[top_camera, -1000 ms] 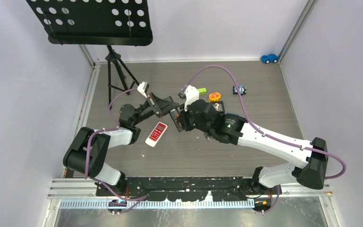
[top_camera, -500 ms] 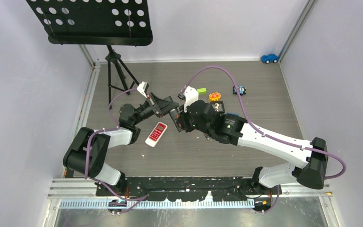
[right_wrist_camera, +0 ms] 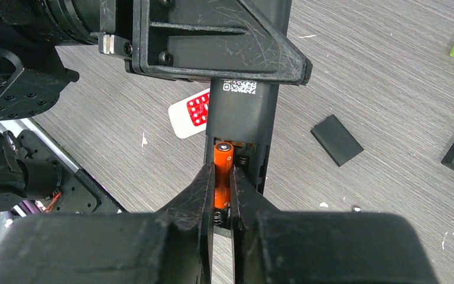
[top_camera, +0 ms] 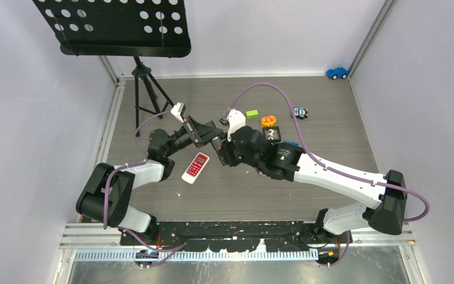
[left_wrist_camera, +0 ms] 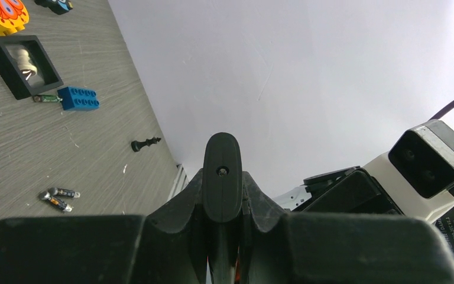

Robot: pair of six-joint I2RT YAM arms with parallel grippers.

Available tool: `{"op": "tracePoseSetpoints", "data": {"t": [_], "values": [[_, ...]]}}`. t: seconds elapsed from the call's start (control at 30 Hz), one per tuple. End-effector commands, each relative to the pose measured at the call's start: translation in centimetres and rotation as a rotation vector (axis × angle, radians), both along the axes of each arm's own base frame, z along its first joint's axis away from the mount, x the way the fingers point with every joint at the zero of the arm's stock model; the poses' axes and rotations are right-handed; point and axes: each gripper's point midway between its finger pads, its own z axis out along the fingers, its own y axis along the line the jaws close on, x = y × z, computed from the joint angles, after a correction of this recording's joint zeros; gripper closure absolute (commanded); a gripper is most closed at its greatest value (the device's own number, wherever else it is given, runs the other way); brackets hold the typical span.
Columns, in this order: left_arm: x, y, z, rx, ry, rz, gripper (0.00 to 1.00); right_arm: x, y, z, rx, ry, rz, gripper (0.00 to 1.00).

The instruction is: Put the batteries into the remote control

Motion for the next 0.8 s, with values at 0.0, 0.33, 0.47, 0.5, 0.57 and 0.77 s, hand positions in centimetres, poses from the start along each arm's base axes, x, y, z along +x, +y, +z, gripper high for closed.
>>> {"op": "tracePoseSetpoints", "data": {"t": [0.0, 0.33, 0.47, 0.5, 0.57, 0.77], "values": [[-0.6, 0.4, 2.9, -0.037, -0.081, 0.008, 1.0, -0.1, 0.6, 1.0, 0.018, 0.003, 0.006, 0.84], [-0.7, 0.4, 3.6, -0.048, -0.089, 0.005, 1.0, -0.5, -0.7, 3.0, 0.047, -0.028, 0.005, 0.65], [-0.7, 0.4, 3.8, -0.048, -0.091, 0.003, 1.0, -0.9, -0.9, 4.4, 0.094, -0.039, 0.005, 0.55], [-0.7, 0.4, 4.0, -0.049, -0.095, 0.003, 1.0, -0.9, -1.1, 4.9, 0.11, -0.042, -0.001, 0.53], [-0.7, 0.4, 4.0, -0.047, -0.098, 0.005, 1.0, -1.0, -1.4, 5.9, 0.149, -0.044, -0.014, 0.49], [-0.5, 0.6, 5.0, -0.051, -0.128, 0.028, 1.0, 0.2, -5.2, 9.2, 0.324, -0.035, -0.276, 0.19]]}}
